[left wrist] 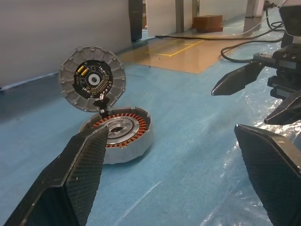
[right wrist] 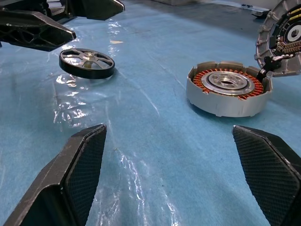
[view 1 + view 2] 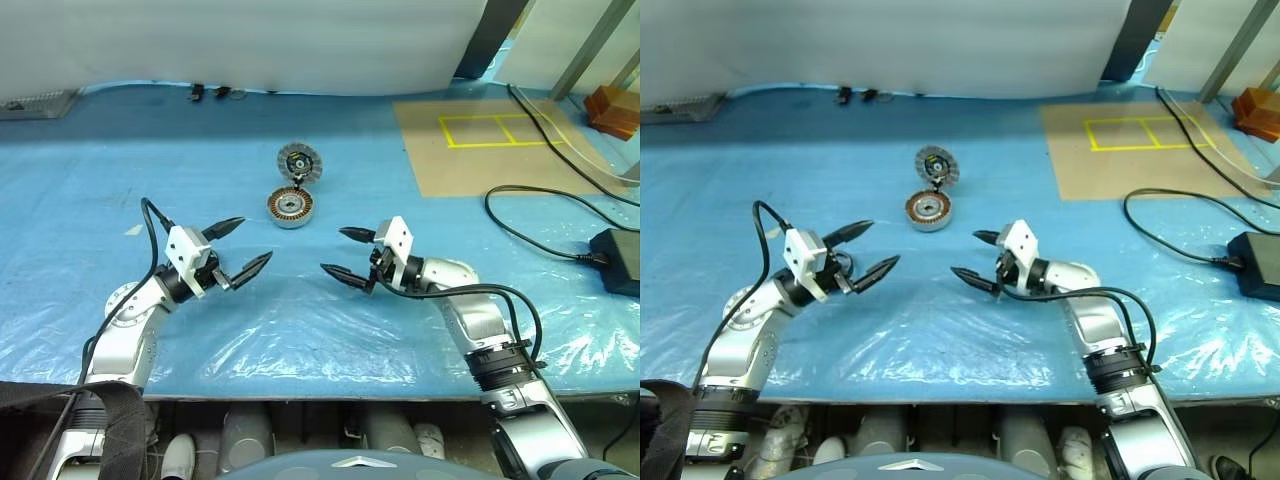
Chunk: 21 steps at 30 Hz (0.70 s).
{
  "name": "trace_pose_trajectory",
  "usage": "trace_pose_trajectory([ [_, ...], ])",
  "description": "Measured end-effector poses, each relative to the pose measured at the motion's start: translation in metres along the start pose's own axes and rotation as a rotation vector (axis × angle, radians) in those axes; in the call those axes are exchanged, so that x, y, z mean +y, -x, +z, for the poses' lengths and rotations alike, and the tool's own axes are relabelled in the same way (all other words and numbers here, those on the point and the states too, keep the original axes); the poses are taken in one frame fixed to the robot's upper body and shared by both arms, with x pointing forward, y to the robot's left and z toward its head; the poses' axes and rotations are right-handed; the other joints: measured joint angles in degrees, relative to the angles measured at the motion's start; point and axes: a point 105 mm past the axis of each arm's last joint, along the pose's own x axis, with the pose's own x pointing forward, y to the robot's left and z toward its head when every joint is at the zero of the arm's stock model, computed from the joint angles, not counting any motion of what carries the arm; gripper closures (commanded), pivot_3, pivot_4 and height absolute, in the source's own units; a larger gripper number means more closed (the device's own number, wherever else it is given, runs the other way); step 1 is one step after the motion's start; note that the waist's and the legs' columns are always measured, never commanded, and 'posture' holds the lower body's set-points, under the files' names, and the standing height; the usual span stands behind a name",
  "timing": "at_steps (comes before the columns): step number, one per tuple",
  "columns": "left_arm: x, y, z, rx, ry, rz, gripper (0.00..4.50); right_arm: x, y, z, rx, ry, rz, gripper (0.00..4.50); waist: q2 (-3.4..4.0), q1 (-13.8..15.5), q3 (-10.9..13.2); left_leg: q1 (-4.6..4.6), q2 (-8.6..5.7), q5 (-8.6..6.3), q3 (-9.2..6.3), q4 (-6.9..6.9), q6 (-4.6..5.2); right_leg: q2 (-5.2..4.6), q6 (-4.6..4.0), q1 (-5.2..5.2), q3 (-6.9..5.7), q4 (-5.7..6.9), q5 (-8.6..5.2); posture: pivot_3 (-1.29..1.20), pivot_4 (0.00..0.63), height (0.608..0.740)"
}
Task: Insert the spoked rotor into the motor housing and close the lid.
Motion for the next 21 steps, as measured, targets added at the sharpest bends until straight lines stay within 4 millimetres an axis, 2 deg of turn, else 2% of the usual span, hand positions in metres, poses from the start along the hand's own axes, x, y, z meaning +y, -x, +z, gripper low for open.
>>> trace_pose_trajectory([
  [14,0.000,0.000,-0.001,0.006,-0.001,-0.005,0.00,-0.002,-0.002,0.001,-0.003,-0.005,-0.015,0.04,0.00,-0.03,0.00,0.00,-0.01,0.00,0.00,-0.01,0.00,0.00,-0.01,0.00,0.00,-0.01,0.00,0.00,0.150,0.740],
  [17,0.001,0.000,-0.001,0.007,-0.003,0.006,0.00,-0.002,-0.008,0.005,0.009,0.017,-0.004,0.04,0.00,-0.12,0.00,0.00,0.00,0.00,0.00,-0.01,0.00,0.00,-0.01,0.00,0.00,0.00,0.00,0.00,0.150,0.740],
  [21,0.001,0.004,-0.008,0.040,-0.010,0.035,0.00,-0.005,-0.028,0.006,0.042,0.030,0.018,0.04,0.00,-0.32,0.00,0.04,0.01,0.00,0.01,-0.01,-0.01,0.01,-0.01,0.00,0.00,0.02,0.00,0.00,0.150,0.740],
])
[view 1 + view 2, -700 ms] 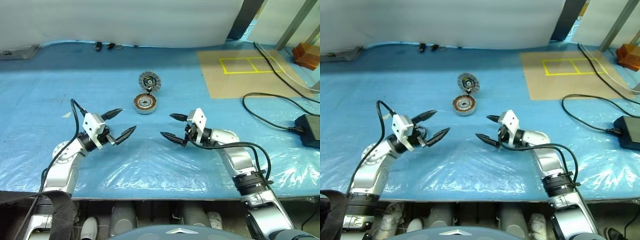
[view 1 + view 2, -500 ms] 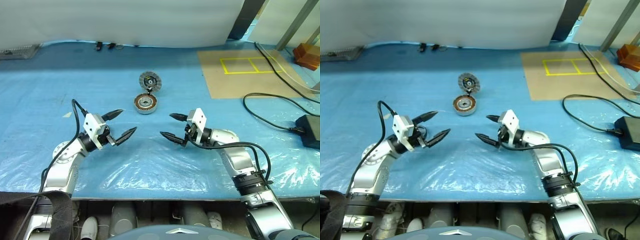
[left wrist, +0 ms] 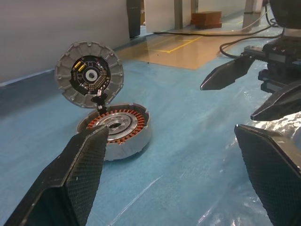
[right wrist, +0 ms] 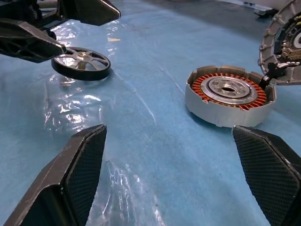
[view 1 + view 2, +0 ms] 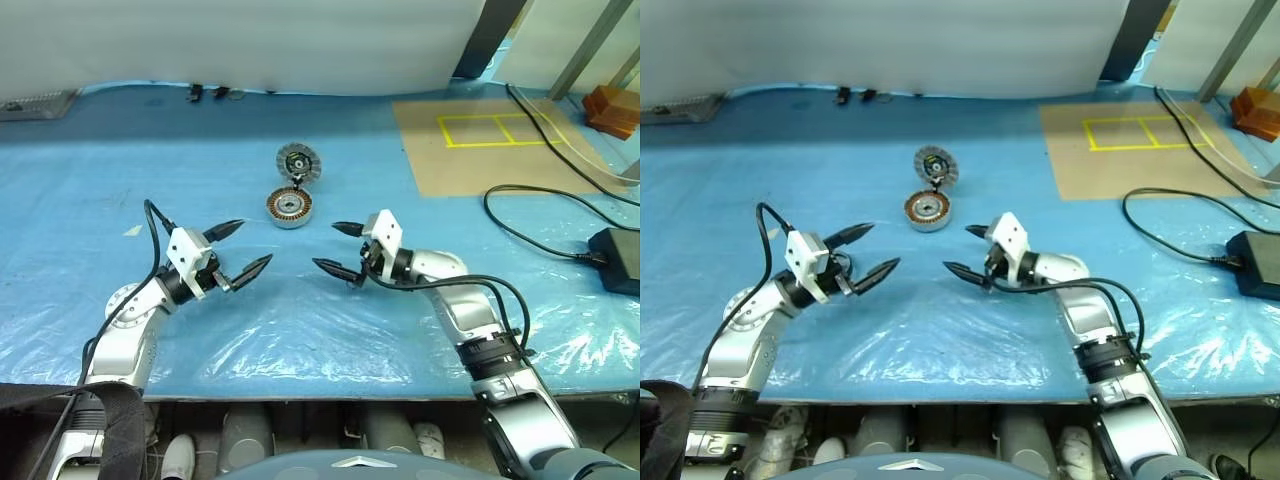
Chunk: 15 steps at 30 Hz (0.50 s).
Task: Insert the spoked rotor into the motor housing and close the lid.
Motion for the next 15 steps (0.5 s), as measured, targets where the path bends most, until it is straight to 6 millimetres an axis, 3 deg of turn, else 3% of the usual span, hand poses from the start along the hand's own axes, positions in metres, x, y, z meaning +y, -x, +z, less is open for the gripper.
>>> trace_pose_trajectory([
  [9,-0.007,0.014,-0.011,0.035,0.021,0.091,0.00,-0.031,-0.050,0.006,0.162,0.117,-0.003,0.04,0.00,0.04,0.00,0.00,0.02,-0.01,0.02,-0.02,-0.03,0.00,-0.08,-0.01,0.01,0.01,0.00,0.00,0.150,0.740],
  [15,-0.014,0.023,-0.015,0.047,0.033,0.147,0.00,-0.041,-0.069,0.007,0.225,0.158,-0.016,0.04,0.00,0.05,0.00,-0.02,0.06,-0.02,0.05,0.00,-0.02,0.00,-0.12,-0.02,0.00,0.04,-0.02,0.00,0.150,0.740],
])
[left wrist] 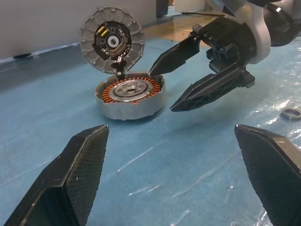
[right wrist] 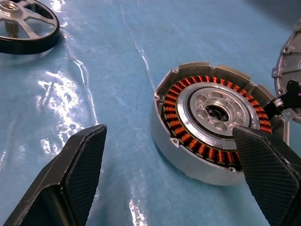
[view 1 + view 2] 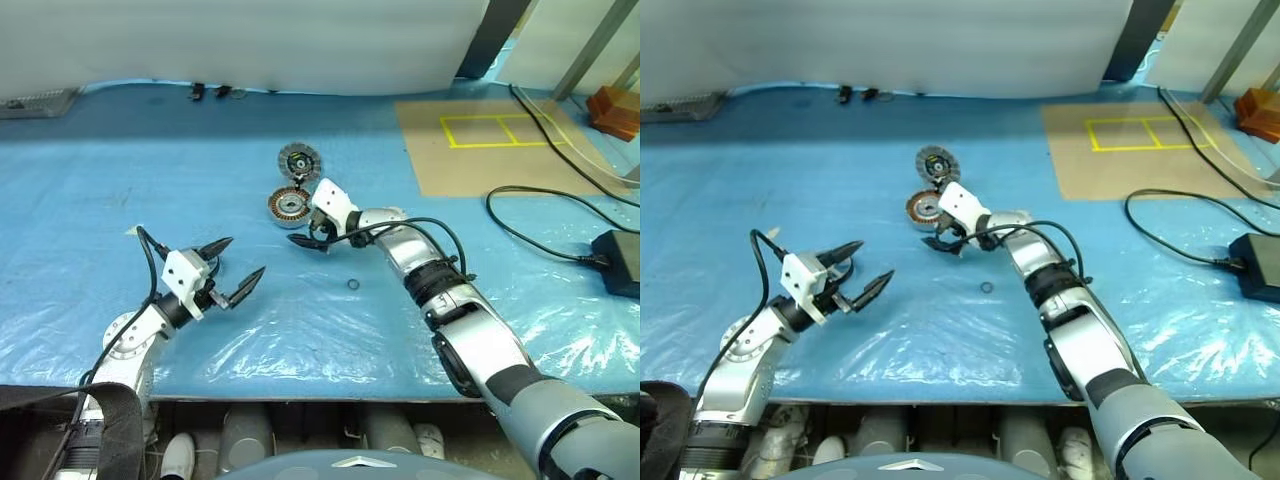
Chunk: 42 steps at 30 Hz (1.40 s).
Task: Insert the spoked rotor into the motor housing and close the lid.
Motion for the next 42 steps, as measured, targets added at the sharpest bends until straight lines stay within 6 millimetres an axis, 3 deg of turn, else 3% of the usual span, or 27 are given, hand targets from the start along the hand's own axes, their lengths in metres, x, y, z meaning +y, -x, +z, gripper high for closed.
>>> trace_pose_trajectory([
  [13,-0.005,0.009,-0.004,0.007,0.025,0.057,0.00,0.002,-0.021,0.019,0.050,0.131,0.043,0.04,0.04,0.03,0.02,0.06,0.08,-0.01,0.08,0.04,-0.01,0.02,-0.07,0.00,0.00,0.09,-0.01,0.00,0.150,0.740],
  [18,-0.005,0.009,-0.003,0.003,0.025,0.067,0.00,0.005,-0.027,0.015,0.113,0.138,0.049,0.04,0.05,0.07,0.03,0.07,0.09,-0.01,0.09,0.05,-0.01,0.02,-0.07,0.00,0.00,0.10,-0.01,0.00,0.150,0.740],
  [37,-0.006,0.007,0.003,-0.021,0.024,0.070,0.00,0.004,-0.025,0.017,0.306,0.101,0.130,0.04,0.18,0.11,0.10,0.13,0.12,-0.02,0.14,0.04,-0.03,0.02,-0.11,0.00,0.00,0.15,-0.03,0.00,0.150,0.740],
  [40,-0.007,0.005,0.004,-0.031,0.025,0.069,0.00,0.003,-0.024,0.017,0.362,0.167,0.143,0.61,0.22,0.15,0.10,0.14,0.12,-0.02,0.14,0.04,-0.03,0.02,-0.12,0.00,0.00,0.15,-0.04,0.00,0.150,0.740],
  [42,-0.006,0.003,0.006,-0.038,0.024,0.068,0.00,0.001,-0.023,0.017,0.391,0.210,0.145,1.23,0.23,0.18,0.10,0.15,0.12,-0.03,0.14,0.05,-0.04,0.02,-0.12,0.00,0.00,0.16,-0.04,0.00,0.150,0.740],
])
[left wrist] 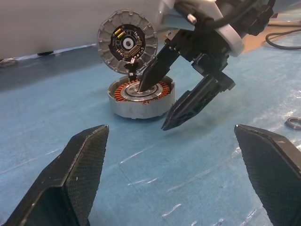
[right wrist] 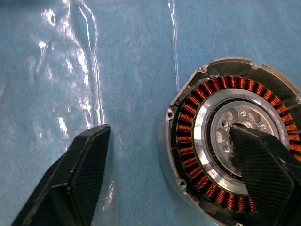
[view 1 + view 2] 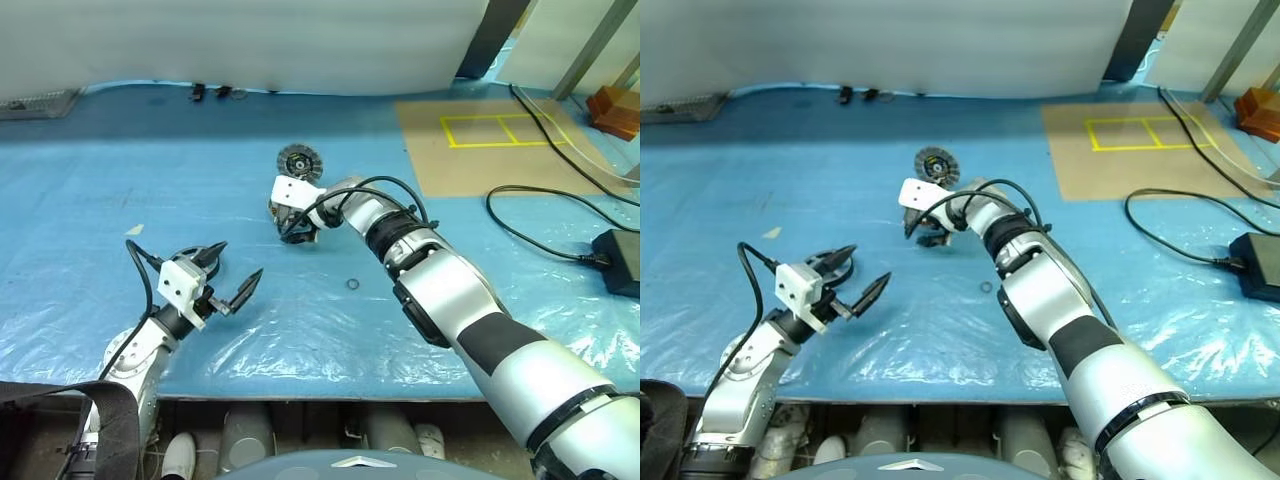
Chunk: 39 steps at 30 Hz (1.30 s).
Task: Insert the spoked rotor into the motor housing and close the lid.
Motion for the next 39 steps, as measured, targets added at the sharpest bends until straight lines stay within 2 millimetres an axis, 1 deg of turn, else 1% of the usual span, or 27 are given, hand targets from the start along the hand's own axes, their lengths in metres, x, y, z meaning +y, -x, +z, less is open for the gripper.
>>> trace_pose_trajectory([
  [4,0.000,-0.003,0.002,-0.012,-0.001,-0.001,0.00,-0.001,0.000,-0.001,0.037,0.063,-0.011,2.55,0.03,-0.04,-0.02,0.03,0.00,0.00,0.01,-0.01,0.00,0.00,0.00,0.01,0.00,0.01,0.00,0.00,0.150,0.740],
  [5,0.000,-0.003,0.002,-0.012,0.001,-0.001,0.00,-0.001,-0.001,0.001,0.038,0.072,-0.010,2.62,0.04,-0.07,-0.03,0.09,0.01,0.00,0.02,0.00,0.00,0.00,0.00,0.06,0.01,0.03,0.00,0.00,0.150,0.740],
  [9,0.001,-0.004,0.003,-0.015,0.000,-0.001,0.00,0.000,-0.003,0.002,0.038,0.082,-0.019,2.62,0.09,-0.09,-0.01,0.15,0.03,-0.01,0.03,0.15,-0.01,-0.01,-0.01,0.06,0.04,0.27,-0.01,0.00,0.150,0.740],
  [16,0.000,-0.004,0.003,-0.012,-0.002,-0.010,0.00,0.001,0.000,0.001,0.037,0.075,0.006,2.62,0.10,-0.08,-0.01,0.15,0.04,-0.01,0.03,0.23,-0.01,-0.01,-0.04,0.05,0.05,0.35,-0.02,0.00,0.150,0.740],
  [20,0.001,-0.007,0.004,-0.018,-0.006,-0.025,0.00,0.003,0.003,0.000,0.034,0.083,0.052,2.62,0.10,-0.09,-0.01,0.13,0.05,-0.03,0.04,0.21,-0.04,0.00,-0.10,0.04,0.05,0.35,-0.06,0.00,0.150,0.740],
  [23,0.002,-0.009,0.004,-0.019,-0.008,-0.032,0.00,0.009,0.005,0.000,0.019,0.096,0.103,2.62,0.09,-0.09,-0.02,0.12,0.05,-0.03,0.04,0.20,-0.05,0.00,-0.11,0.03,0.04,0.34,-0.08,0.00,0.150,0.740],
  [28,-0.001,-0.009,0.002,-0.009,-0.011,-0.059,0.00,0.025,0.008,-0.005,-0.038,0.106,0.166,2.62,0.06,0.00,-0.07,0.14,0.06,-0.03,0.03,0.18,-0.05,0.00,-0.11,0.11,0.05,0.33,-0.08,0.00,0.150,0.740],
  [30,-0.002,-0.010,0.002,-0.007,-0.009,-0.067,0.00,0.036,0.010,-0.008,-0.054,0.110,0.176,2.62,0.05,0.03,-0.10,0.15,0.05,-0.03,0.03,0.16,-0.05,0.00,-0.09,0.20,0.05,0.33,-0.09,0.00,0.150,0.740],
  [33,-0.002,-0.010,0.001,-0.005,-0.008,-0.072,0.00,0.055,0.018,-0.014,-0.069,0.096,0.183,2.62,-0.01,0.13,-0.35,0.33,0.04,-0.03,-0.02,0.02,-0.05,0.01,-0.03,0.38,0.05,0.18,-0.12,0.00,0.150,0.740],
  [36,-0.003,-0.010,0.001,-0.001,-0.009,-0.079,0.00,0.076,0.025,-0.014,-0.070,0.093,0.205,2.62,-0.04,0.13,-0.48,0.59,0.01,-0.04,-0.11,-0.19,-0.06,0.01,0.05,0.71,0.05,-0.10,-0.16,0.00,0.150,0.740],
  [37,-0.003,-0.009,0.001,0.000,-0.010,-0.082,0.00,0.082,0.027,-0.014,-0.067,0.088,0.215,2.62,-0.04,0.14,-0.48,0.72,0.00,-0.04,-0.15,-0.27,-0.06,0.00,0.33,0.85,0.05,-0.18,-0.32,0.00,0.150,0.740],
  [39,-0.002,-0.009,0.001,0.004,-0.014,-0.086,0.00,0.092,0.030,-0.012,-0.064,0.074,0.227,2.62,-0.05,0.13,-0.49,0.98,-0.02,-0.08,-0.19,-0.35,-0.13,0.00,0.50,1.07,0.06,-0.22,-0.44,0.00,0.150,0.740],
])
